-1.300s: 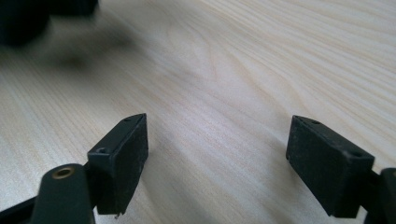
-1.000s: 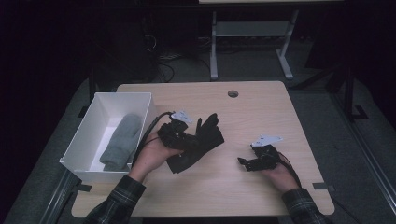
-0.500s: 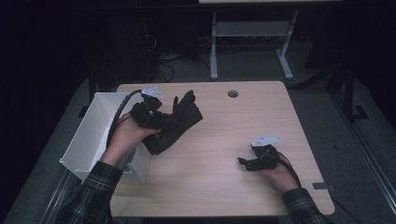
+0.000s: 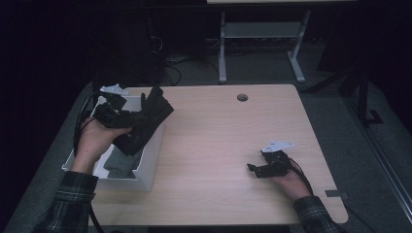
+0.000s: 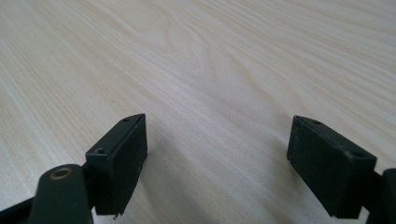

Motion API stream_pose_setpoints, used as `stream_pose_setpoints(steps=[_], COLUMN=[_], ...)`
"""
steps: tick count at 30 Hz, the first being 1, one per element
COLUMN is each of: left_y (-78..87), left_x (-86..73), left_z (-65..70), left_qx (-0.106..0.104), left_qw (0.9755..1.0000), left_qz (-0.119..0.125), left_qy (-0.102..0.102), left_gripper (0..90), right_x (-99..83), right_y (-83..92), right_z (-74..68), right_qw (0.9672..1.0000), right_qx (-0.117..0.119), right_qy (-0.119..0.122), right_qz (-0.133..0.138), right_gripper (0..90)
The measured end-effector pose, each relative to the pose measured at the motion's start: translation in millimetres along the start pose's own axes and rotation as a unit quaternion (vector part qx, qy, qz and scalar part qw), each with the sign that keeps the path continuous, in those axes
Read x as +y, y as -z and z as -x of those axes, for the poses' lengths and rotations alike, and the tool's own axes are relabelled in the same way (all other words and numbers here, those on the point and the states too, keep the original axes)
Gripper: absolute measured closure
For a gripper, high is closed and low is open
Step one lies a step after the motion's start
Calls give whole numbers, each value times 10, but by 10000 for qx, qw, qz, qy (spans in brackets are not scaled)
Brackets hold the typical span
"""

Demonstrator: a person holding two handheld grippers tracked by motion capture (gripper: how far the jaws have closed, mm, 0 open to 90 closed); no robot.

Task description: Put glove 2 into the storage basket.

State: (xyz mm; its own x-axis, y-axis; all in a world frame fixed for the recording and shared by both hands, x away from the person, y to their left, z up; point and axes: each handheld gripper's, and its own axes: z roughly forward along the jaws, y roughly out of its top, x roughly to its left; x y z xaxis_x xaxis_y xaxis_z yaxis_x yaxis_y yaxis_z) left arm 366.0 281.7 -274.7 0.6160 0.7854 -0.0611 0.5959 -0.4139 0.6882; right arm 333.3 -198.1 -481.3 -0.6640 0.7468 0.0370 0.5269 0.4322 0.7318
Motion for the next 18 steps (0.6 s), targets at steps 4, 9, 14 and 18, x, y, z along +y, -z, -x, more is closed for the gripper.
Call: stream_pose_setpoints(steps=[4, 9, 14, 18], left_y=[32, -72, -253, -404], left_x=[-136, -321, -496, -627], left_z=[-190, -373, -511, -598], left_qx=[238, 545, 734, 741], left_qw=[9994, 9967, 9930, 9904], left_qz=[-71, -290, -550, -714], left_qy=[237, 520, 749, 927], left_gripper=[693, 692, 691, 690], right_x=[0, 1, 1, 1], right_y=[0, -1, -1, -1], right_z=[-1, -1, 0, -1], right_qw=[10000, 10000, 10000, 10000], right_qx=[-3, -5, -4, -5], right_qy=[-4, -8, -6, -8], right_qz=[0, -5, -3, -4], right_gripper=[200, 200, 200, 200])
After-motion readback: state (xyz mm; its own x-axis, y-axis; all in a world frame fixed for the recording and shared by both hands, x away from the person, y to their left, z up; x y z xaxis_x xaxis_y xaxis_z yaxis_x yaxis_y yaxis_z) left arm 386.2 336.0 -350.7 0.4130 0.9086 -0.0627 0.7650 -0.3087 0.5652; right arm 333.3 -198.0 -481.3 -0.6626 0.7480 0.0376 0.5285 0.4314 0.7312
